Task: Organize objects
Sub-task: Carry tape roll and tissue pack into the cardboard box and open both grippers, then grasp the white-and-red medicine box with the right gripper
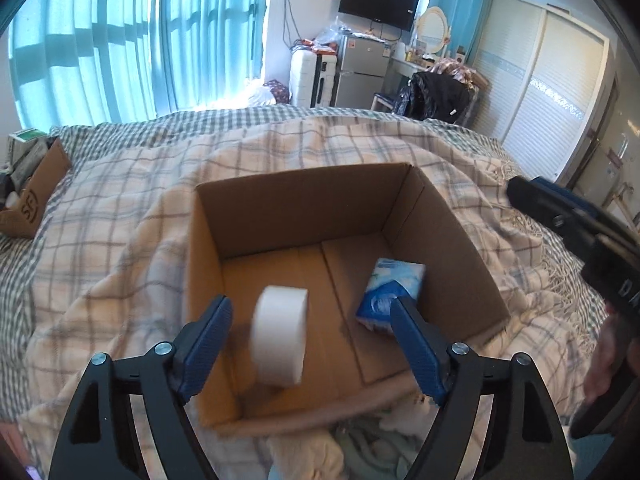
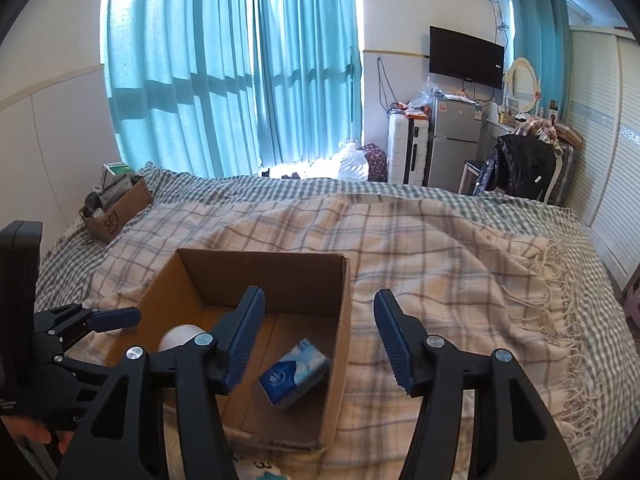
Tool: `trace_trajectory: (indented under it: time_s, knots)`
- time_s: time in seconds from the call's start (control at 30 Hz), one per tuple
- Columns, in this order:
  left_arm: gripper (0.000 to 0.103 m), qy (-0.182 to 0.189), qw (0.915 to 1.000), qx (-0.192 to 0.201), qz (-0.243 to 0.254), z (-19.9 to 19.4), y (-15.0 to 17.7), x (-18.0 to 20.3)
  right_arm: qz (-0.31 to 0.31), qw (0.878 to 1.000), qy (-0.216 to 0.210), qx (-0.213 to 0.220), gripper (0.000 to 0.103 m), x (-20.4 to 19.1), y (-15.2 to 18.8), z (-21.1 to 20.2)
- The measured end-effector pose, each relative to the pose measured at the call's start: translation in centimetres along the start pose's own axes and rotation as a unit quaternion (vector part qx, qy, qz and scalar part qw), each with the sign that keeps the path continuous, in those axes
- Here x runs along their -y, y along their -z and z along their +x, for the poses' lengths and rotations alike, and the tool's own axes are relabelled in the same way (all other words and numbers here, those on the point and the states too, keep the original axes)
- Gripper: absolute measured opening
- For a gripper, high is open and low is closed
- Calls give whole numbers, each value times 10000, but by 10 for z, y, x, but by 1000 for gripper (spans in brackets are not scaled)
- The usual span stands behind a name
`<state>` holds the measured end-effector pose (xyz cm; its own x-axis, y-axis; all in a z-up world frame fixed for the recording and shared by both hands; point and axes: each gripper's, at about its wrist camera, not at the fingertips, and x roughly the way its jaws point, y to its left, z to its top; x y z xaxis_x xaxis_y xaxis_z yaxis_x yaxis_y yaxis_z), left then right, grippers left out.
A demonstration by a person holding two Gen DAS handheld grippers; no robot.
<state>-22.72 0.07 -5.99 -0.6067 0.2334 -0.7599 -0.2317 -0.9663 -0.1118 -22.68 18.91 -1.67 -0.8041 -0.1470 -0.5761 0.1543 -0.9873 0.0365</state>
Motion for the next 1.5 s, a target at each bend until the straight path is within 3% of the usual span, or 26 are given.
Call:
trace_trajectory:
  time_s: [0.43, 0.63, 0.93, 1.1, 1.2, 1.5]
  knots:
    - [84, -517, 9967, 550, -307, -112, 51, -13, -337, 9982, 309, 377, 63, -16, 10, -127]
    - [84, -729, 9947, 647, -311, -134, 92, -6, -428, 9980, 356, 308, 65, -33, 35, -161]
    - [84, -897, 9949, 144, -441, -92, 173, 9, -317, 9980, 228, -498, 65, -48, 124, -133]
    - [84, -1110, 9935, -214, -110, -63, 204, 27, -229, 9948, -66, -995, 65, -52, 167, -101]
    - [84, -1218, 9924, -119, -102, -59, 214, 28, -224, 9917, -264, -1241, 65, -58, 182, -85]
    - [84, -948, 9943, -279, -411, -46, 216, 12, -226, 9861, -662, -1506, 65, -74, 197, -67]
